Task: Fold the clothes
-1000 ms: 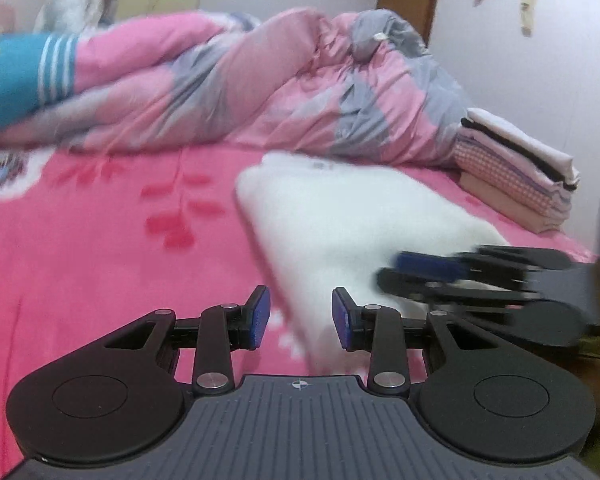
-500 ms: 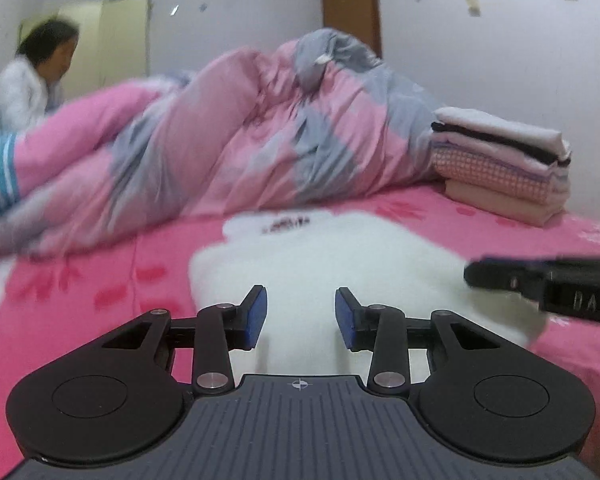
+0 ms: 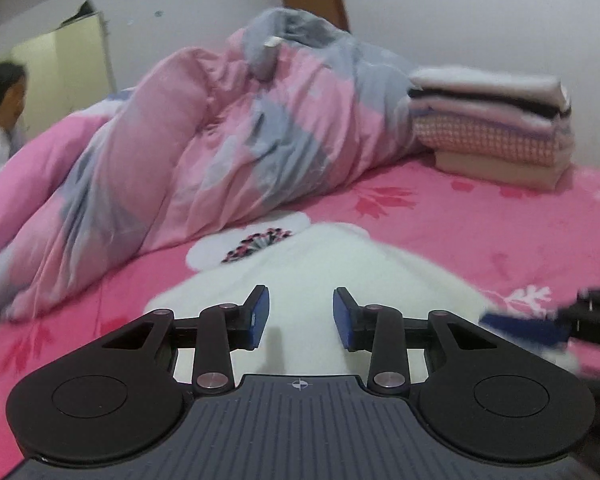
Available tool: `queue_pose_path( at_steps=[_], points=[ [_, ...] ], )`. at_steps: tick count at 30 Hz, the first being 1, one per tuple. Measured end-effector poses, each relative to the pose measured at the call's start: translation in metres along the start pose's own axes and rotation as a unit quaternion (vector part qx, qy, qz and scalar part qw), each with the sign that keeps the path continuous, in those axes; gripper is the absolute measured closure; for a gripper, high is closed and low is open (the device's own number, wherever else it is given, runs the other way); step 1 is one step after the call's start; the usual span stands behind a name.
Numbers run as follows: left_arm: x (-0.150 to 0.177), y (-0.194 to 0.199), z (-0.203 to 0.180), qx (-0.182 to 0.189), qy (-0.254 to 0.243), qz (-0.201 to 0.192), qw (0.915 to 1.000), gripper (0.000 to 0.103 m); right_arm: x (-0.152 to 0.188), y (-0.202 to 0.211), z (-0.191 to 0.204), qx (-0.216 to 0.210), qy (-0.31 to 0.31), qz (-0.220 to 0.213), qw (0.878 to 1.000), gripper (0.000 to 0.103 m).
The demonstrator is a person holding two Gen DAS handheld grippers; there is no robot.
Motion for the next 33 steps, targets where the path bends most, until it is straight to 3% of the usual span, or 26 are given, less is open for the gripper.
queue_pose_path(
  at_steps=[2, 8, 9, 12, 14, 16, 19, 23, 25, 27, 33],
  points=[
    [0.001, -0.023, -0.006, 0.008, 0.002, 0.03, 0.9995, 0.069, 0.001, -0.001, -0.001, -0.002, -0.002, 0.005, 1.0, 0.084],
    [-0.004, -0.039, -0.006, 0.012, 0.019, 0.042, 0.9989, 0.07, 0.0, 0.014, -0.033, -0.014, -0.049, 0.002, 0.999, 0.085],
    [-0.004, -0.04, -0.005, 0.015, 0.023, 0.042, 0.9987, 0.07, 0.0, 0.014, -0.043, -0.009, -0.066, 0.003, 0.998, 0.085],
    [-0.002, -0.043, -0.002, 0.027, 0.042, 0.037, 0.9981, 0.07, 0.0, 0.012, -0.085, 0.061, -0.109, 0.005, 0.992, 0.085],
    [-0.002, -0.044, -0.001, 0.031, 0.049, 0.035, 0.9977, 0.07, 0.0, 0.015, -0.106, 0.033, -0.182, 0.0, 0.983, 0.086],
    [-0.002, -0.045, -0.002, 0.032, 0.05, 0.033, 0.9977, 0.07, -0.004, 0.025, -0.109, -0.005, -0.208, -0.025, 0.978, 0.087],
    [-0.002, -0.044, -0.002, 0.033, 0.048, 0.029, 0.9979, 0.07, -0.01, 0.038, -0.087, -0.051, -0.17, -0.057, 0.983, 0.088],
    [-0.001, -0.044, 0.0, 0.039, 0.054, 0.023, 0.9975, 0.07, -0.01, 0.044, -0.053, -0.119, -0.124, -0.066, 0.983, 0.09],
    [0.0, -0.043, 0.0, 0.04, 0.055, 0.016, 0.9976, 0.07, -0.003, 0.037, -0.043, -0.124, -0.114, -0.041, 0.985, 0.094],
    [0.001, -0.043, -0.001, 0.042, 0.055, 0.009, 0.9976, 0.07, 0.014, 0.017, -0.045, -0.105, -0.12, 0.013, 0.987, 0.098],
    [-0.003, -0.024, 0.008, 0.055, 0.082, 0.004, 0.9951, 0.067, 0.032, 0.0, -0.068, -0.169, -0.26, 0.066, 0.948, 0.1]
  ],
)
Point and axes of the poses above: each gripper's, at about its wrist camera, not at the fingertips, and y roughly against the way its jaws point, z to its left, x to its underside, the point moved 9 cm from there along -y, roughly the way its jaws point, and after that the axes turned 8 degrees about x, right-handed, at the moved point
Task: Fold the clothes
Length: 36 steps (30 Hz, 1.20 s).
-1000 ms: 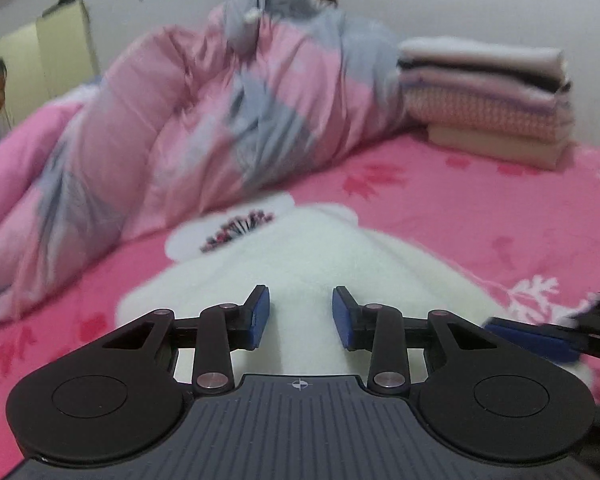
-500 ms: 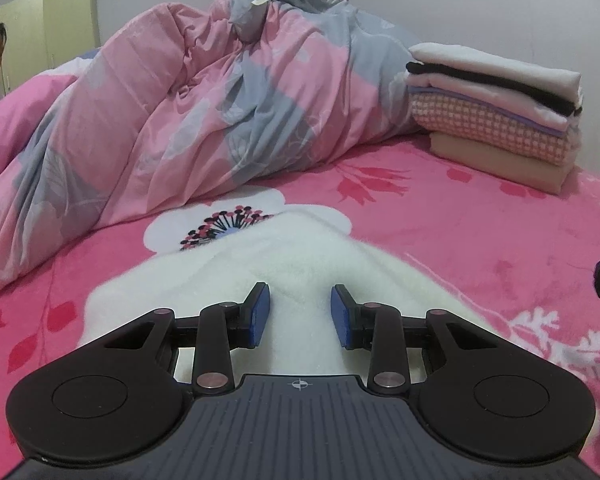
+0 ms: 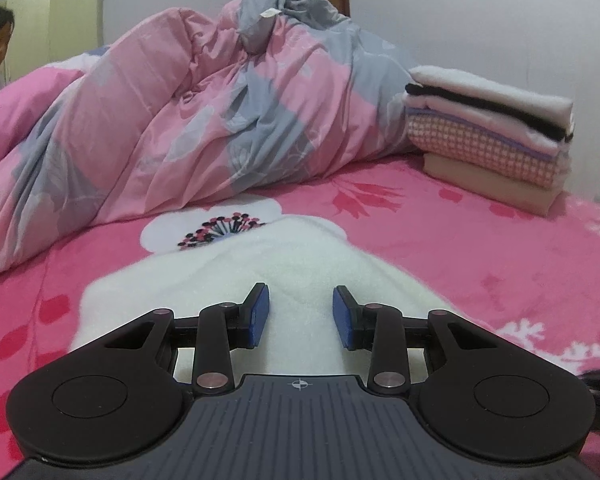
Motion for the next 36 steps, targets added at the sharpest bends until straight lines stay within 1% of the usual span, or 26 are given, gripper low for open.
queue_pose_path(
  at_steps=[1, 3, 5, 8, 11, 14, 16, 18, 19, 21, 23, 25, 26, 28, 30, 33, 36],
  points=[
    [-0.001, 0.01, 0.001, 0.001, 0.006, 0.0, 1.0, 0.067, 0.001, 0.0, -0.005, -0.011, -0.025, 0.006, 1.0, 0.1],
    [0.003, 0.036, 0.004, -0.002, 0.004, 0.003, 1.0, 0.067, 0.0, -0.003, -0.012, -0.023, -0.053, 0.013, 0.998, 0.1],
    [0.008, 0.061, 0.007, -0.007, 0.001, 0.008, 0.9999, 0.066, -0.001, -0.005, -0.014, -0.026, -0.06, 0.015, 0.998, 0.1],
    [0.034, 0.093, 0.011, -0.051, -0.032, 0.039, 0.9974, 0.066, -0.001, -0.008, -0.016, -0.028, -0.067, 0.015, 0.997, 0.1],
    [0.069, 0.108, 0.009, -0.091, -0.059, 0.068, 0.9918, 0.066, -0.001, -0.011, -0.015, -0.026, -0.066, 0.011, 0.997, 0.1],
    [0.092, 0.115, 0.003, -0.115, -0.073, 0.053, 0.9893, 0.066, 0.0, -0.009, -0.014, -0.025, -0.061, 0.007, 0.998, 0.1],
    [0.094, 0.117, 0.0, -0.129, -0.082, 0.038, 0.9875, 0.066, 0.0, -0.007, -0.013, -0.021, -0.054, 0.002, 0.998, 0.1],
    [0.095, 0.118, 0.002, -0.134, -0.079, 0.033, 0.9873, 0.066, 0.0, -0.005, -0.011, -0.017, -0.046, -0.002, 0.999, 0.1],
    [0.095, 0.118, 0.004, -0.132, -0.072, 0.031, 0.9881, 0.066, 0.0, -0.004, -0.01, -0.015, -0.042, -0.004, 0.999, 0.1],
    [0.096, 0.121, 0.007, -0.123, -0.06, 0.031, 0.9902, 0.066, -0.003, 0.004, 0.0, -0.001, -0.009, -0.015, 1.0, 0.097],
    [0.096, 0.123, 0.011, -0.112, -0.046, 0.029, 0.9922, 0.066, -0.01, 0.019, 0.018, 0.017, 0.045, -0.043, 0.998, 0.097],
    [0.098, 0.124, 0.013, -0.103, -0.033, 0.025, 0.9938, 0.066, -0.015, 0.03, 0.037, 0.01, 0.079, -0.063, 0.995, 0.097],
    [0.099, 0.125, 0.014, -0.1, -0.027, 0.022, 0.9944, 0.066, -0.014, 0.029, 0.044, 0.008, 0.095, -0.064, 0.993, 0.097],
    [0.1, 0.125, 0.015, -0.096, -0.017, 0.018, 0.9951, 0.066, -0.011, 0.026, 0.058, 0.009, 0.128, -0.063, 0.99, 0.097],
    [0.1, 0.125, 0.016, -0.09, -0.007, 0.016, 0.9958, 0.066, 0.001, 0.01, 0.058, 0.034, 0.151, -0.032, 0.987, 0.097],
    [0.101, 0.127, 0.018, -0.079, 0.0, 0.014, 0.9967, 0.065, 0.014, -0.005, 0.052, 0.066, 0.185, -0.016, 0.98, 0.1],
    [0.095, 0.137, 0.023, -0.071, 0.01, 0.004, 0.9974, 0.063, 0.009, -0.005, 0.056, 0.076, 0.183, 0.003, 0.98, 0.099]
  ],
)
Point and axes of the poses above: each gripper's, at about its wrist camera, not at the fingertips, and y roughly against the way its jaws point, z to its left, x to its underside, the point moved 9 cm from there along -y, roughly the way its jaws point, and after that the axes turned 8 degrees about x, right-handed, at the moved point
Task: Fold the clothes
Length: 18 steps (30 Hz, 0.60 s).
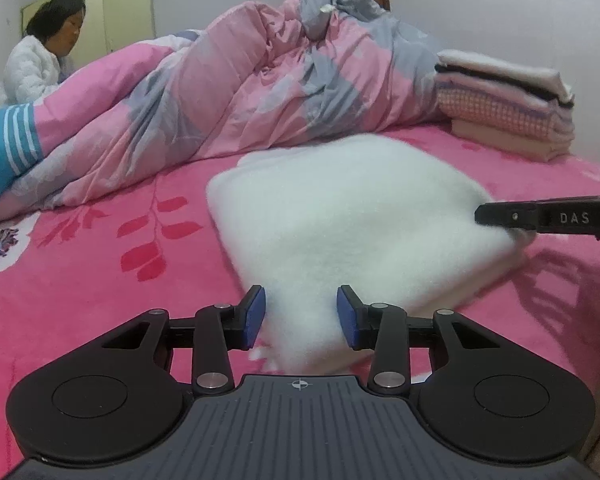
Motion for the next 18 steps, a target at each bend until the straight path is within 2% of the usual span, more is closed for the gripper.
queue_pose_path(
  at_steps=[4, 7, 10, 11, 13, 18],
  points=[
    [-0.022, 0.015, 0.006, -0.013, -0.016, -0.048, 0.9986, 0.063, -0.03, 0.007, 0.01, 0.008, 0.032, -0.018, 0.999, 0.097],
    [-0.041, 0.003, 0.01, -0.011, -0.012, -0.054, 0.9984, 0.063, -0.056, -0.003, 0.018, 0.016, 0.049, -0.032, 0.998, 0.097],
    [-0.054, -0.024, 0.014, 0.007, 0.015, -0.043, 0.9989, 0.064, -0.067, -0.023, 0.024, 0.02, 0.059, -0.029, 0.998, 0.097],
    [-0.056, -0.033, 0.015, 0.013, 0.025, -0.037, 0.9989, 0.064, -0.063, -0.034, 0.023, 0.028, 0.069, -0.016, 0.997, 0.097],
    [-0.047, -0.057, 0.014, 0.026, 0.031, 0.004, 0.9992, 0.063, -0.05, -0.059, 0.021, 0.046, 0.093, 0.016, 0.995, 0.097],
    [-0.042, -0.058, 0.018, 0.041, 0.046, -0.008, 0.9981, 0.063, -0.034, -0.073, 0.016, 0.051, 0.124, 0.024, 0.991, 0.097]
  ],
)
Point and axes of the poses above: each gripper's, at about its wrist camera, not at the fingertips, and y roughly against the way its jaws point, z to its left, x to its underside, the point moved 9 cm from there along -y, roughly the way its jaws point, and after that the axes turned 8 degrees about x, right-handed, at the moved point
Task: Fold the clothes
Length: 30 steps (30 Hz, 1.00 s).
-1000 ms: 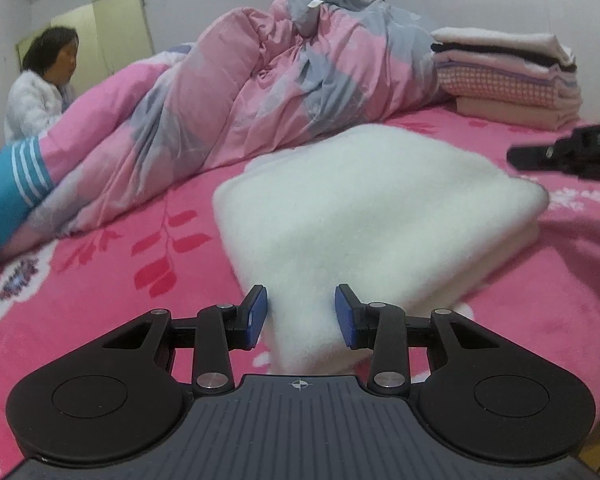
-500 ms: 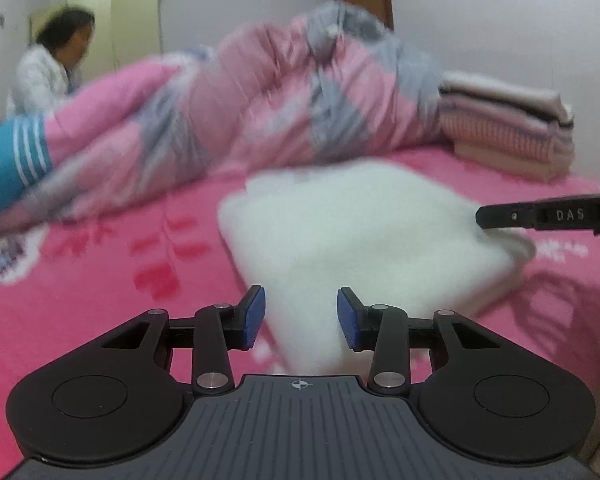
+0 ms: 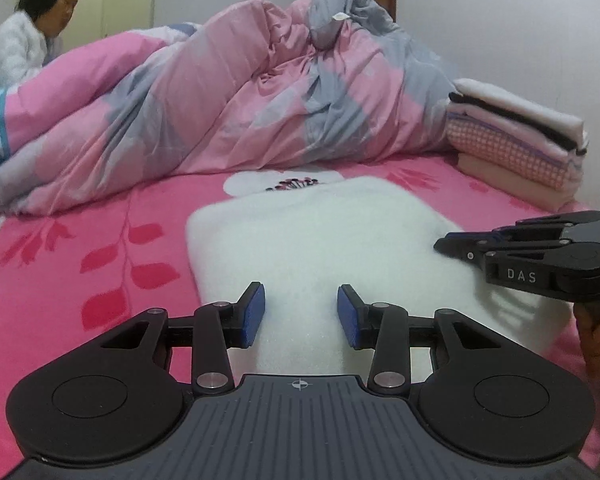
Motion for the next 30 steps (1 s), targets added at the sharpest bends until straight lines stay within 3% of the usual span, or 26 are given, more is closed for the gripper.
queue_pose_path(
  at_steps=[6, 10, 13, 15, 16, 18, 23, 27, 30],
  points=[
    [0.001, 0.002, 0.004, 0.005, 0.016, -0.002, 0.9999, 0.063, -0.018, 0.003, 0.005, -0.002, 0.03, 0.036, 0.999, 0.097],
    [0.0, 0.0, 0.006, 0.01, 0.024, -0.001, 0.9997, 0.063, -0.063, 0.013, 0.013, 0.007, 0.047, -0.009, 0.999, 0.096],
    [0.0, 0.0, 0.006, 0.008, 0.024, 0.0, 0.9997, 0.063, -0.077, -0.002, 0.022, 0.005, 0.059, -0.016, 0.998, 0.096],
    [0.0, 0.0, 0.006, 0.01, 0.025, 0.0, 0.9996, 0.063, -0.064, -0.028, 0.024, 0.006, 0.066, 0.017, 0.998, 0.096],
    [0.0, 0.0, 0.006, 0.012, 0.026, 0.0, 0.9996, 0.063, -0.045, -0.048, 0.022, 0.024, 0.083, 0.053, 0.995, 0.097],
    [0.001, 0.0, 0.005, 0.013, 0.023, 0.001, 0.9997, 0.063, -0.029, -0.061, 0.021, 0.038, 0.094, 0.048, 0.994, 0.097],
    [-0.005, 0.006, 0.008, 0.016, 0.035, 0.001, 0.9993, 0.063, -0.03, -0.059, 0.017, 0.035, 0.076, 0.05, 0.995, 0.097],
    [-0.025, 0.017, 0.012, 0.009, 0.042, -0.032, 0.9986, 0.063, -0.03, -0.058, 0.013, 0.027, 0.059, 0.051, 0.997, 0.097],
    [-0.038, 0.005, 0.014, -0.001, 0.032, -0.033, 0.9989, 0.063, -0.031, -0.058, 0.013, 0.026, 0.057, 0.051, 0.997, 0.097]
  ],
)
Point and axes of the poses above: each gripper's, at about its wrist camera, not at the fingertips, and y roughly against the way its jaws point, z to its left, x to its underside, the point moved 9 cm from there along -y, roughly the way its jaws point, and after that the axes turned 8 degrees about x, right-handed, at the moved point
